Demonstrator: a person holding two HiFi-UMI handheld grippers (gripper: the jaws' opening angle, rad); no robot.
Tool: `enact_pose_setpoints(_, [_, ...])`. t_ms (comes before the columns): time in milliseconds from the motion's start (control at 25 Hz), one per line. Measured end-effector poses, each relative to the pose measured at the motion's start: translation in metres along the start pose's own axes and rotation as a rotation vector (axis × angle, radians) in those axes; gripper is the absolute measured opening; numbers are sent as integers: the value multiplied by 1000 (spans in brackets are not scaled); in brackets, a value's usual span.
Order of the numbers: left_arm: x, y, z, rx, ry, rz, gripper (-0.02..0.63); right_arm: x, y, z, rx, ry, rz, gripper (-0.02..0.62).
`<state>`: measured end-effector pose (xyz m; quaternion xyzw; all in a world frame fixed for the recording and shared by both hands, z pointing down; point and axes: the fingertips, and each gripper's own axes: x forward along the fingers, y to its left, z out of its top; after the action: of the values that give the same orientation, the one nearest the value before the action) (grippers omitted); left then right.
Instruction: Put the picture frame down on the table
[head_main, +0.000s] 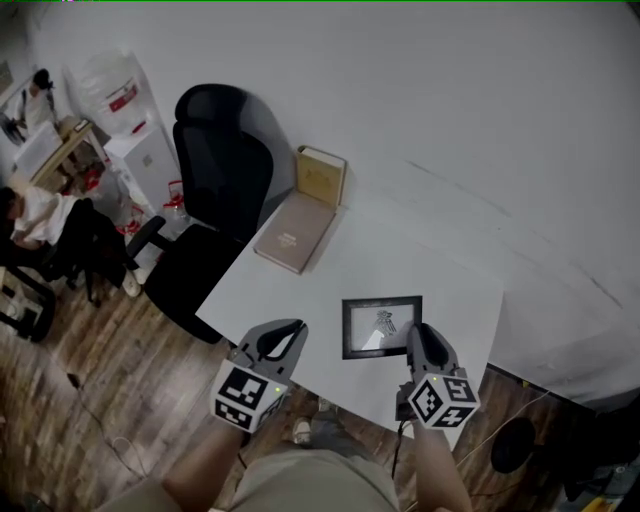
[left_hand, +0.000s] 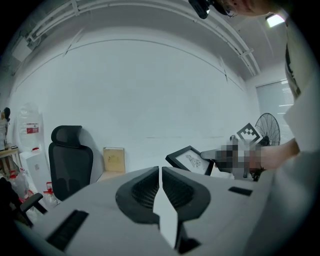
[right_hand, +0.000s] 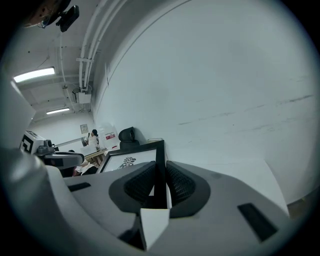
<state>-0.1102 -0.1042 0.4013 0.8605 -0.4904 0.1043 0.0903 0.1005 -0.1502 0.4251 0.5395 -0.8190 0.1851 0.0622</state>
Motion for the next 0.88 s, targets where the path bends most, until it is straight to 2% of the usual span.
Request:
enact_pose_setpoints(520, [116,43,-18,-12,125,38,35,105,-63,-7,54,74,42,84])
enact_pose_setpoints(880, [176,68,-28,-33,155,75,35,161,-101,-16,91,102,29,84])
